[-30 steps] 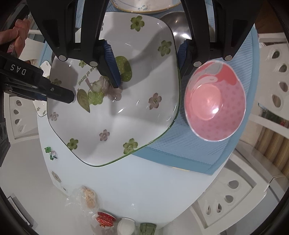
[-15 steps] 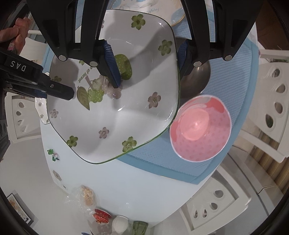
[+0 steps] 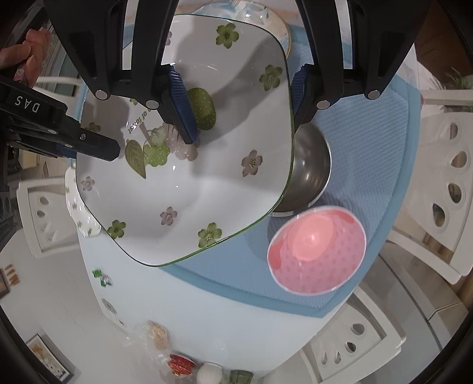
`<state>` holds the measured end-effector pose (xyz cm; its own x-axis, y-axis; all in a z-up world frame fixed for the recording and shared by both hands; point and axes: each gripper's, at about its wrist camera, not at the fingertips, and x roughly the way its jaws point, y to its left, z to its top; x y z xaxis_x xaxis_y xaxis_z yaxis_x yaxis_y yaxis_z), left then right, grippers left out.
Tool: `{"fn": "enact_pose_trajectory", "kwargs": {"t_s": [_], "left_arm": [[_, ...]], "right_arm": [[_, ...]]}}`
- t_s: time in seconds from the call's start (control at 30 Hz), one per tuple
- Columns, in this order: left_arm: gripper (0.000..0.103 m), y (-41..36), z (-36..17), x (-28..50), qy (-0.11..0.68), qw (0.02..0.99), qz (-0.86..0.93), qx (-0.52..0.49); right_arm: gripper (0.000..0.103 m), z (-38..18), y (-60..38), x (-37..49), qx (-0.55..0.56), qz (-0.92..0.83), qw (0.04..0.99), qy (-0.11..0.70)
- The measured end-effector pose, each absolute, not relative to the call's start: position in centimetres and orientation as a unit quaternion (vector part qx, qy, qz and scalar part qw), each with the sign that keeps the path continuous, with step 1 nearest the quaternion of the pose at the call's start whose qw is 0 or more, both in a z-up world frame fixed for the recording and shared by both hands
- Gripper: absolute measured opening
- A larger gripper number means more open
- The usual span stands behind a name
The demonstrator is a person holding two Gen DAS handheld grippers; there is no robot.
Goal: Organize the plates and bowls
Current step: 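Lift the hexagonal tree-print plate with both grippers toward the Sunflower plate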
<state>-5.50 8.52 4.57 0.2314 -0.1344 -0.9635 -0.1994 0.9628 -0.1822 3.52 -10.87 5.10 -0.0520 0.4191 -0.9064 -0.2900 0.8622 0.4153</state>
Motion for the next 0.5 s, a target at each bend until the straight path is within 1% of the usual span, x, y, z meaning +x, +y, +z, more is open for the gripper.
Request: {"fn": "enact_pose_trajectory", "kwargs": {"t_s": [0.5], "left_arm": [[0.054, 8.9, 4.0, -10.6, 0.631, 0.766, -0.006, -0.126]], "right_arm": [[0.032, 5.0, -10.9, -1.7, 0.069, 0.231, 0.687, 0.685]]}}
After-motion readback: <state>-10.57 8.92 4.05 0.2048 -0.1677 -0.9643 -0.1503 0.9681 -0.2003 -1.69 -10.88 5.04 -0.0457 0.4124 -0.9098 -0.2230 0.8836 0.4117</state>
